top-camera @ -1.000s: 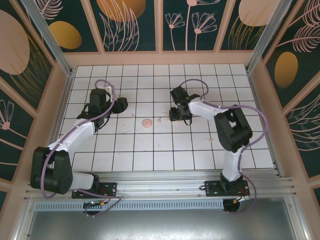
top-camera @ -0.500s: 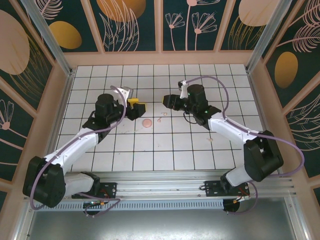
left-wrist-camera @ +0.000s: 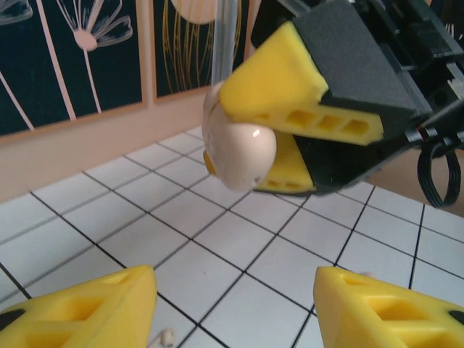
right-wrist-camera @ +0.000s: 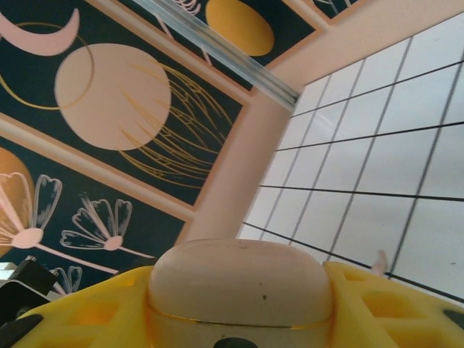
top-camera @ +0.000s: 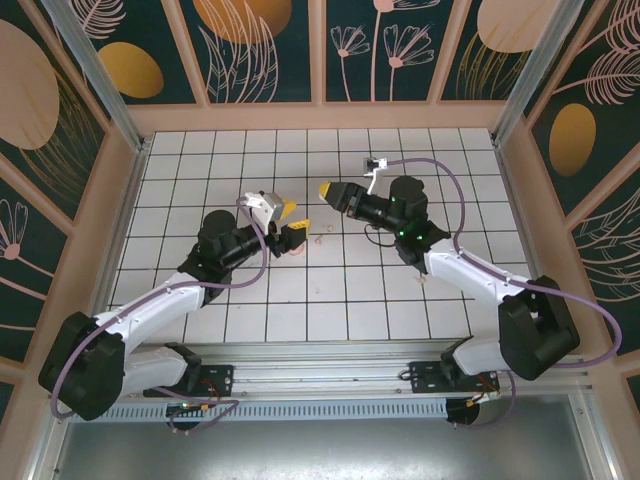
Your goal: Insert wireless bluetooth earbuds into charging case
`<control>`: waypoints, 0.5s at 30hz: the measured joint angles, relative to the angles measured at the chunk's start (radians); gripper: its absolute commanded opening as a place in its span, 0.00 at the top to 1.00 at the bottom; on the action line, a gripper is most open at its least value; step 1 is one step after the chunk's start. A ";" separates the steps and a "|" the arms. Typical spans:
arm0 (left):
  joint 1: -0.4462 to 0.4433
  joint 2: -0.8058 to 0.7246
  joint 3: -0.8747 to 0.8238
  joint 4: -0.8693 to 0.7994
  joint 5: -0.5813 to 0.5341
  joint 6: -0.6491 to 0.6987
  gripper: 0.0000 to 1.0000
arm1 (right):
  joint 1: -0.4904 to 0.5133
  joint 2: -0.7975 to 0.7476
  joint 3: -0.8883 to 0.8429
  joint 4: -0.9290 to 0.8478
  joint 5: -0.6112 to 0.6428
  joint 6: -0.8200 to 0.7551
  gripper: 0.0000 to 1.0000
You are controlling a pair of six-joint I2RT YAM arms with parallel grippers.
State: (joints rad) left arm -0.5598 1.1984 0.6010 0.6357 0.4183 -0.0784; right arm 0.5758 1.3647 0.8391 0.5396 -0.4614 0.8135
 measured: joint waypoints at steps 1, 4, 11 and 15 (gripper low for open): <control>-0.004 0.000 0.000 0.015 -0.007 0.001 0.40 | 0.007 -0.002 -0.004 0.009 -0.002 0.009 0.54; -0.010 0.000 0.000 0.035 -0.018 0.004 0.40 | 0.031 -0.003 -0.015 0.032 -0.004 0.035 0.54; -0.024 0.005 0.000 0.072 -0.038 0.004 0.40 | 0.062 -0.003 -0.024 0.077 -0.004 0.071 0.54; -0.028 0.021 0.004 0.072 -0.037 0.004 0.40 | 0.077 -0.003 -0.024 0.094 -0.005 0.086 0.54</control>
State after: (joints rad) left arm -0.5877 1.2198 0.6052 0.7078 0.3809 -0.0746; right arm 0.6529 1.3613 0.8150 0.6334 -0.4660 0.8997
